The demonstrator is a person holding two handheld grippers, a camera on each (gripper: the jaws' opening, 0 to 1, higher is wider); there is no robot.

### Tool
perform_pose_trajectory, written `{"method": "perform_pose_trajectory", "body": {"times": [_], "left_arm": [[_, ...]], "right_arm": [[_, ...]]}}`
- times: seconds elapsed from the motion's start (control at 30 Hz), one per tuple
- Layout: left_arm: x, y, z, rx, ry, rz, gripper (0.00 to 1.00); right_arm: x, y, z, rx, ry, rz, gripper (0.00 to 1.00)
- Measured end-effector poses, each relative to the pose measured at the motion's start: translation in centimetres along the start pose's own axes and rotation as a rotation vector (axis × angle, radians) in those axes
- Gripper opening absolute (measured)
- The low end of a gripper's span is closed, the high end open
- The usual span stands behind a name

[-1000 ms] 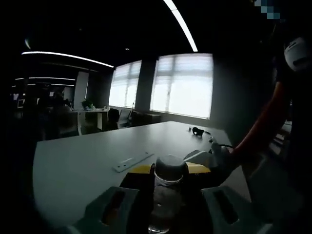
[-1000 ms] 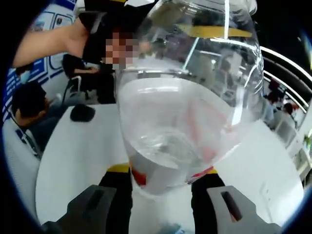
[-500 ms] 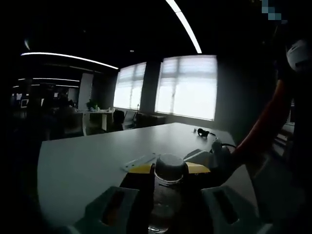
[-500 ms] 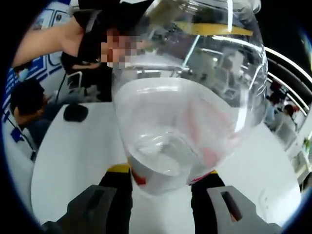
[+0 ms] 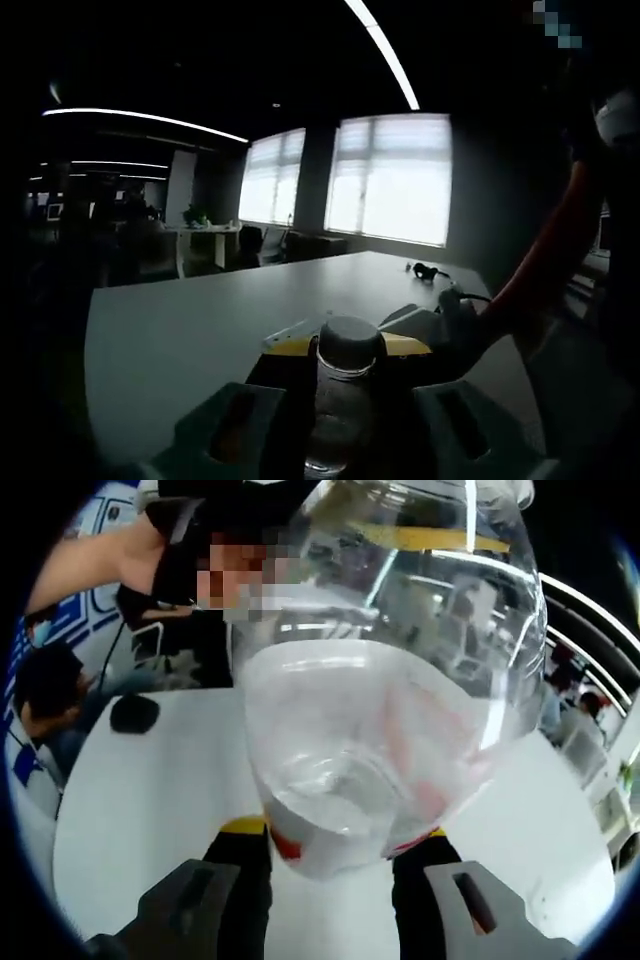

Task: Arrange the tabletop items into an orderly group along one side of the table until the central work area is clear of visible clutter.

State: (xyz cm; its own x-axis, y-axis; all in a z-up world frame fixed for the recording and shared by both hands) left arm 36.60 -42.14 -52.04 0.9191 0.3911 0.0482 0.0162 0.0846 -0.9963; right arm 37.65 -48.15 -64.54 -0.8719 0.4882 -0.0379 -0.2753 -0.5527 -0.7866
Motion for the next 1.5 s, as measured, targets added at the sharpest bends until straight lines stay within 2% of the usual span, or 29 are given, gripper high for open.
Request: {"method": "perform_pose_trajectory", "body": {"times": [0.4,0.67,0.93,1.23,1.5], "left_arm": [[2.3,0.4,0.3,0.010,-0.031,0.009,0.22],[4.4,1.7,0.3,0.026,-0.046,0.029,0.22],[6.3,2.4,0.4,0.035,-0.093,0.041,0.22],[6.8,3.9,-0.3,0.079,-0.106,0.034,0.22],[7.2,4.7,-0.2,0.084,-0.122,0.047,0.22]], "right_arm": [[-1.1,-0.9,-2.0,-0.007,0.012,-0.023,0.43],[-1.9,-0.8,-3.5,0.012,0.023,-0.052,0.43],[-2.8,-1.3,-5.0,0.017,0.036,-0.064,0.43],[-3.6,-0.1,-6.2,0.049,0.047,-0.076,0.43],[-3.5,0.3,-6.8,0.053,0.049,-0.092,0.43]]}}
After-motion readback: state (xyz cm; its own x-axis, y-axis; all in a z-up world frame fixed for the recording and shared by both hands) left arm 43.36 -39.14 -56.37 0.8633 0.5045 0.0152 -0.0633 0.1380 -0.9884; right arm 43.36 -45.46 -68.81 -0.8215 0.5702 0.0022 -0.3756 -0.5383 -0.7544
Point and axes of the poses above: the point that each gripper's makers call its tool centre point, and the gripper's own axes: z roughly backward along the fingers, x roughly to its left, y roughly out of its underside, the point moved 6 cm from there along z, roughly backward along the fingers, and after that the axes turned 11 degrees about -z, right-handed, at the moved point
